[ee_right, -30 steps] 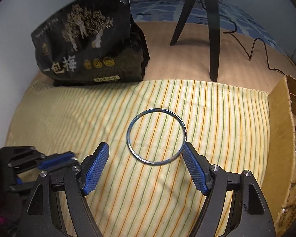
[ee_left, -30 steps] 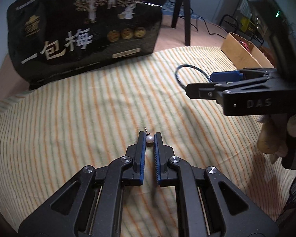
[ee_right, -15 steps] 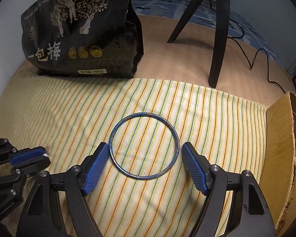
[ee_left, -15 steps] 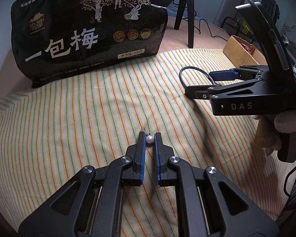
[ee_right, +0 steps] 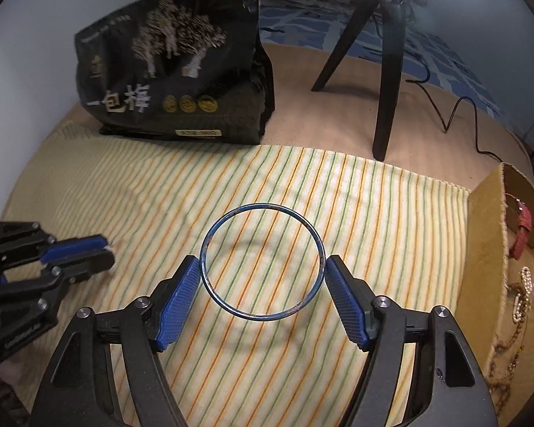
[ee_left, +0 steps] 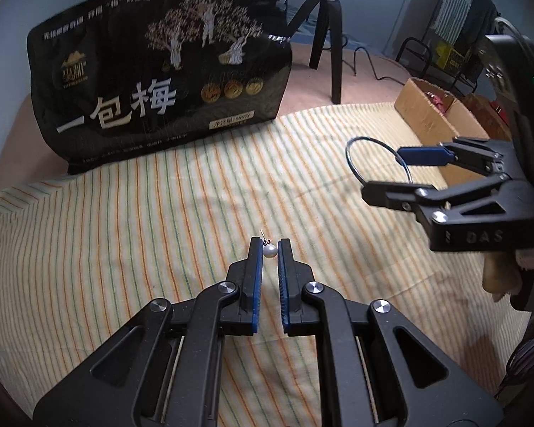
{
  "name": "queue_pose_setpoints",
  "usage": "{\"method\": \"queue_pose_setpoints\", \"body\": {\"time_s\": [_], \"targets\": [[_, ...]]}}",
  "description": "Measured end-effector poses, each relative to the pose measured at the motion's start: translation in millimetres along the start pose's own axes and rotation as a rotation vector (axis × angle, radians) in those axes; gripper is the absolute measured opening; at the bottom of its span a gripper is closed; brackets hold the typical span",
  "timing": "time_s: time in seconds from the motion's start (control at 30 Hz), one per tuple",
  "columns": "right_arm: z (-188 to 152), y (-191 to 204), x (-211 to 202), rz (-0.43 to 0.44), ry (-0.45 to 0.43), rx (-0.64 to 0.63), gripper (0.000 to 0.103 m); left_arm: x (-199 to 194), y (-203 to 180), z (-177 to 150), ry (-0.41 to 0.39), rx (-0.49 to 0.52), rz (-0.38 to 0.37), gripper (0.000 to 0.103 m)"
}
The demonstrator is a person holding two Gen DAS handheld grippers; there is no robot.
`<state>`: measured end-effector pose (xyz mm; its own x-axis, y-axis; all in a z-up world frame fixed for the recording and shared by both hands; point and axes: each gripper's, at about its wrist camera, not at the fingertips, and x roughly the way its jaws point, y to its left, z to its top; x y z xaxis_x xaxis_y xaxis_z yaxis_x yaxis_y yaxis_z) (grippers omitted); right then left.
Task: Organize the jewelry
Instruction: 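Carry the earring in the left gripper while the right gripper carries the bangle over the box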
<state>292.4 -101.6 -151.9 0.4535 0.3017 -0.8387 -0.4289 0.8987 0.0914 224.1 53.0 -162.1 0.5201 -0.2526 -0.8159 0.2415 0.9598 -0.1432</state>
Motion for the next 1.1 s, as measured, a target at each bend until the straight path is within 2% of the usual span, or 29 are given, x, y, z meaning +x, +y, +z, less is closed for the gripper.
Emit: {"method": "queue_pose_setpoints", "body": {"time_s": [0.3, 0.6, 1.1], "targets": [[-15, -18, -56, 0.026, -0.064, 0.029, 0.072, -25, -26, 14, -0.049, 0.017, -0.030, 0.007], [-34, -64, -108, -0.015, -0.113, 0.072, 0.072, -38, -69, 35, -0.095, 0.055, -0.071, 0.007], [-72, -136, -155, -0.096, -0.145, 0.178, 0.072, -32, -147, 72, -0.134, 0.114, -0.151, 0.007]]}}
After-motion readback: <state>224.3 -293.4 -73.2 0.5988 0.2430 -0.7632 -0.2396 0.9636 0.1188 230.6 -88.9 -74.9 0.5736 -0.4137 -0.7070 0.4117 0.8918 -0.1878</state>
